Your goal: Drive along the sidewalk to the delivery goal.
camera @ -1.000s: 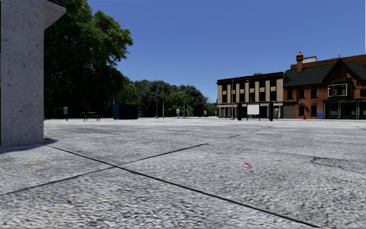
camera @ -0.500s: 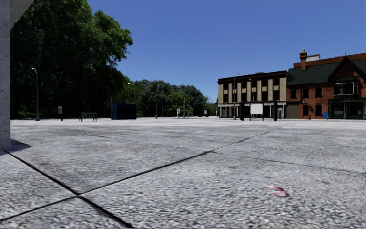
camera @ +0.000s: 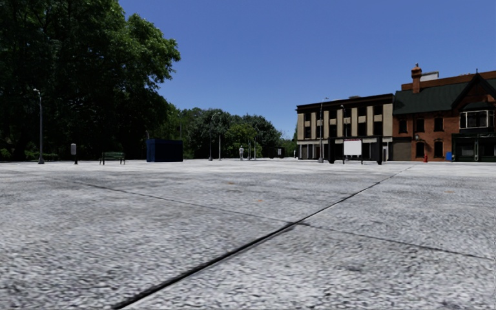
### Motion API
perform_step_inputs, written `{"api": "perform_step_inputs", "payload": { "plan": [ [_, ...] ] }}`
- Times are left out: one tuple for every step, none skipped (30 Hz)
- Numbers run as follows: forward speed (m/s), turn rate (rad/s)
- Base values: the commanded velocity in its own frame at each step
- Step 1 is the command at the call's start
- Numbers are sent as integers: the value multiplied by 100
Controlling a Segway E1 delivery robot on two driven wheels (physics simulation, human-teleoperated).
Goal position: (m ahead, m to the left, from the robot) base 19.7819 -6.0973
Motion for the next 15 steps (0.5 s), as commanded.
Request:
{"api": "perform_step_inputs", "payload": {
  "plan": [
    [200,0],
    [200,0],
    [200,0],
    [200,0],
    [200,0],
    [200,0],
    [200,0],
    [200,0],
    [200,0],
    [200,0],
    [200,0],
    [200,0],
    [200,0],
    [200,0],
    [200,0]
  ]
}}
